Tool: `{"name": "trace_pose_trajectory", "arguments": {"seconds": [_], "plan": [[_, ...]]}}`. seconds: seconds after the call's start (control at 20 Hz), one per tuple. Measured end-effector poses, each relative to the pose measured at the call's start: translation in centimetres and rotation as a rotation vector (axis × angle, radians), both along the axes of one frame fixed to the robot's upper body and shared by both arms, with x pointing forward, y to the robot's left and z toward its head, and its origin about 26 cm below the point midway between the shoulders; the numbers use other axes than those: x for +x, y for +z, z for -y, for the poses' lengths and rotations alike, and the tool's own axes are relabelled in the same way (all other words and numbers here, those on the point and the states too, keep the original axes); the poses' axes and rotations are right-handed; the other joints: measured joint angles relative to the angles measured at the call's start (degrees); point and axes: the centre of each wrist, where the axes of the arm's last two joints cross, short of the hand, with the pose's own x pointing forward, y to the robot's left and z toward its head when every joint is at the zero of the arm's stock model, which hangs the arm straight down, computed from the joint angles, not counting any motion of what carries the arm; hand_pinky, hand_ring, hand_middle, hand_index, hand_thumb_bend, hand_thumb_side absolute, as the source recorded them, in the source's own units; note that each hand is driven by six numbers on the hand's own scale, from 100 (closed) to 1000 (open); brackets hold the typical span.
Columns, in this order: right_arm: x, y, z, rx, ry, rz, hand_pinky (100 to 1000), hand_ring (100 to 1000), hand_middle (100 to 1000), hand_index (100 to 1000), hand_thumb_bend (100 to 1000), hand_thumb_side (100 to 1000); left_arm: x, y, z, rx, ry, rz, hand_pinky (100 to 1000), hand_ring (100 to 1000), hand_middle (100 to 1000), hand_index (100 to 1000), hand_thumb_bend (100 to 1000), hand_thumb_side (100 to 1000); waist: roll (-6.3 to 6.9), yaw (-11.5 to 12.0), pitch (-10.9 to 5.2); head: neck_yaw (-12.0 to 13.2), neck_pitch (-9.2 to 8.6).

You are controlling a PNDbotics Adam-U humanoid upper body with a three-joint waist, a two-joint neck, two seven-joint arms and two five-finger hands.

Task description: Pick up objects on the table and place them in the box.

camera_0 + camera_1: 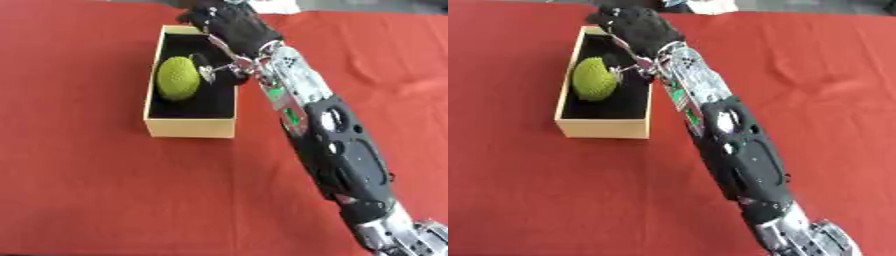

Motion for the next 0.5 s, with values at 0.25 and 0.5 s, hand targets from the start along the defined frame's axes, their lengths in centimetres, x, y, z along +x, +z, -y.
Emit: {"name": "trace_pose_trajectory", "arguments": {"seconds": [0.25,0.5], "plan": [[-1.7,3.2,4.3,0.239,-0.043,0.128,825,855,789,903,100,290,0.0,0.0,0.0,-0.002,0.004,0.006,591,836,855,681,199,726,0.07,-0.4,-0.01,0.6,-0.01],[-2.7,4.2,9.7,0.434,-0.084,0.19,823,848,779,891,100,532,-0.1,0.0,-0.2,-0.006,0.018,0.017,591,835,853,681,196,721,0.42,-0.9,-0.03,1.2,-0.02]]}}
